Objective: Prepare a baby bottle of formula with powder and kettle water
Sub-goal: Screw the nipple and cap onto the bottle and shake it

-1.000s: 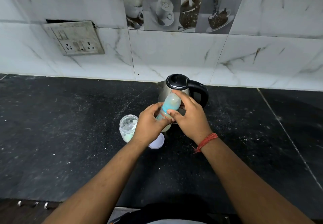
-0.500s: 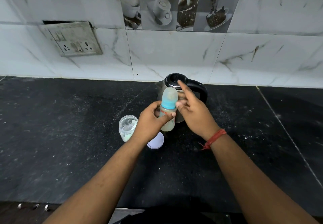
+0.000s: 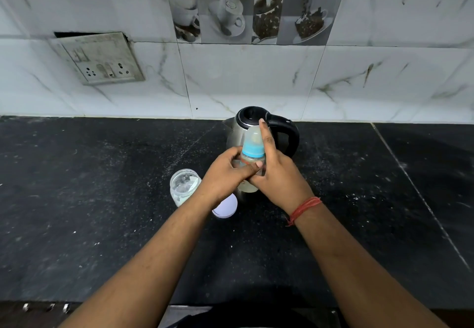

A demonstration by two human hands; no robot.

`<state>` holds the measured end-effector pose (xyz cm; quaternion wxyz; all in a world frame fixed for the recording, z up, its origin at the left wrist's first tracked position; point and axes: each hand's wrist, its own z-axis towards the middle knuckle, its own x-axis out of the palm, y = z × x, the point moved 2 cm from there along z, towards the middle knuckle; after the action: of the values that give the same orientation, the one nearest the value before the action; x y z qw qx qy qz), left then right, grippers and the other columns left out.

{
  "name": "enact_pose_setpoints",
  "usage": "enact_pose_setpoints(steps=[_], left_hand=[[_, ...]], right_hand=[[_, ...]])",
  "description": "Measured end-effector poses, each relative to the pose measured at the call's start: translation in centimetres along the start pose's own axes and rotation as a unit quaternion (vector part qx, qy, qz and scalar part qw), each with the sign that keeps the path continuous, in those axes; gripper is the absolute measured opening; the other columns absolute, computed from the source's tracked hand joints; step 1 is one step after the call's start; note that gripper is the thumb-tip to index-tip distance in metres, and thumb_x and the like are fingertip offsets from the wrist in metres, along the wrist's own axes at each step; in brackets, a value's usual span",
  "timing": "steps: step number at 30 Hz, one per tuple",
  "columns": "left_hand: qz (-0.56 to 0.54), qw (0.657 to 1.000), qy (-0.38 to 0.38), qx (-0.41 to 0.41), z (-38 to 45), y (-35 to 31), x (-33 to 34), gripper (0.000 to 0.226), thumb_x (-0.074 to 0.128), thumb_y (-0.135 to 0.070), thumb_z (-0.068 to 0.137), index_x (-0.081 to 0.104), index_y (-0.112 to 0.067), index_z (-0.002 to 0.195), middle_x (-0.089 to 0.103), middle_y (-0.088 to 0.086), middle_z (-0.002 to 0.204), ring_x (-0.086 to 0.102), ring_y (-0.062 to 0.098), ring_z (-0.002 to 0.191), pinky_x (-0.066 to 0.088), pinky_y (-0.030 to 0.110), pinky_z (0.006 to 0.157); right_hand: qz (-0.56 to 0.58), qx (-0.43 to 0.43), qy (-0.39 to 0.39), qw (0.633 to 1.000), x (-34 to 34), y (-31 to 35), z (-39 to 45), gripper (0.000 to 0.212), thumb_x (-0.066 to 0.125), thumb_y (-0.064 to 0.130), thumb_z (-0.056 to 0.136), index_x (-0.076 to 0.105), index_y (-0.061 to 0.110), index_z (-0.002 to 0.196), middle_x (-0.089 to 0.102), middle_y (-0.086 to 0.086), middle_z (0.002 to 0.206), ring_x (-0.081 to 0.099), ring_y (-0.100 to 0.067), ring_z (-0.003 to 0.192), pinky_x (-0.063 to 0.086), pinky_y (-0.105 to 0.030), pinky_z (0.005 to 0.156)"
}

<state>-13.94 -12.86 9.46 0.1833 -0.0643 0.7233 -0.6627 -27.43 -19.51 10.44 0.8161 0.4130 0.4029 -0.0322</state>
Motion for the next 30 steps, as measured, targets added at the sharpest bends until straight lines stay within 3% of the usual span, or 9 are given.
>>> enact_pose_setpoints(steps=[3,7,14,17,21,24,27,30], left_hand=[[0.015,1.0,0.006,-0.004,0.0,-0.5,0.1,0.034,0.078,-0.033,0.091,0.068,-0.027,0.123,0.075,-0.01,0.108,0.071,0.002,0.094,0.054,0.015,0.076],[0.02,1.0,0.021,-0.002,-0.2,-0.9,0.3,0.027,0.076,-0.03,0.093,0.07,-0.025,0.119,0.076,-0.01,0.101,0.07,-0.003,0.087,0.05,0.009,0.07],[0.028,0.999,0.038,0.005,-0.2,-1.3,0.3,0.024,0.072,-0.029,0.096,0.071,-0.024,0.119,0.077,-0.006,0.105,0.073,0.006,0.094,0.052,0.015,0.077],[0.049,0.998,0.043,0.015,-0.2,-1.8,0.4,0.028,0.072,-0.031,0.096,0.07,-0.028,0.124,0.077,-0.01,0.107,0.072,0.002,0.096,0.051,0.015,0.079],[0.062,0.996,0.054,0.019,0.1,-2.2,0.4,0.033,0.068,-0.039,0.099,0.066,-0.032,0.13,0.074,-0.013,0.115,0.069,0.002,0.107,0.053,0.021,0.091],[0.087,0.994,0.051,0.037,0.5,-2.9,0.3,0.04,0.061,-0.047,0.101,0.058,-0.036,0.139,0.069,-0.018,0.128,0.063,-0.006,0.115,0.047,0.012,0.095],[0.251,0.963,-0.02,0.096,1.7,-3.4,-0.9,0.066,0.054,-0.048,0.103,0.037,-0.018,0.158,0.043,0.004,0.161,0.039,0.018,0.149,0.029,0.03,0.121],[0.406,0.904,-0.057,0.118,2.6,-3.4,-2.6,0.081,0.041,-0.067,0.099,0.017,-0.026,0.165,0.013,0.002,0.174,0.007,0.027,0.16,0.009,0.054,0.129]], right_hand=[[0.022,0.016,0.004,1.0,0.0,-0.2,0.2,0.109,0.074,0.025,0.084,-0.004,0.053,0.154,0.066,-0.003,0.122,0.066,-0.013,0.096,0.047,-0.02,0.082],[0.052,0.03,0.017,0.998,0.0,-0.5,0.5,0.109,0.077,0.025,0.083,-0.001,0.055,0.153,0.063,0.005,0.114,0.063,0.003,0.087,0.043,-0.002,0.072],[0.067,0.034,0.034,0.997,-0.7,-0.9,0.9,0.109,0.079,0.025,0.082,0.002,0.053,0.154,0.066,0.005,0.105,0.065,-0.001,0.077,0.046,-0.006,0.065],[0.059,0.025,0.022,0.998,-1.1,-0.8,1.0,0.1,0.078,0.025,0.082,0.011,0.043,0.154,0.061,-0.002,0.122,0.065,-0.007,0.086,0.047,-0.012,0.073],[0.078,0.018,0.003,0.997,-1.7,-0.6,1.2,0.094,0.076,0.023,0.08,0.017,0.04,0.152,0.06,-0.001,0.124,0.066,-0.012,0.094,0.054,-0.026,0.081],[0.1,0.021,-0.008,0.995,-2.4,-0.9,1.3,0.095,0.078,0.03,0.077,0.019,0.043,0.15,0.06,0.0,0.126,0.066,-0.012,0.101,0.054,-0.026,0.085],[0.113,0.039,-0.017,0.993,-3.0,-1.8,1.6,0.101,0.087,0.031,0.072,0.02,0.048,0.146,0.061,0.004,0.126,0.065,-0.002,0.098,0.05,-0.013,0.083],[0.123,0.06,-0.023,0.99,-3.9,-2.3,1.8,0.104,0.088,0.034,0.069,0.019,0.054,0.144,0.065,0.014,0.113,0.066,0.008,0.089,0.047,-0.003,0.073]])
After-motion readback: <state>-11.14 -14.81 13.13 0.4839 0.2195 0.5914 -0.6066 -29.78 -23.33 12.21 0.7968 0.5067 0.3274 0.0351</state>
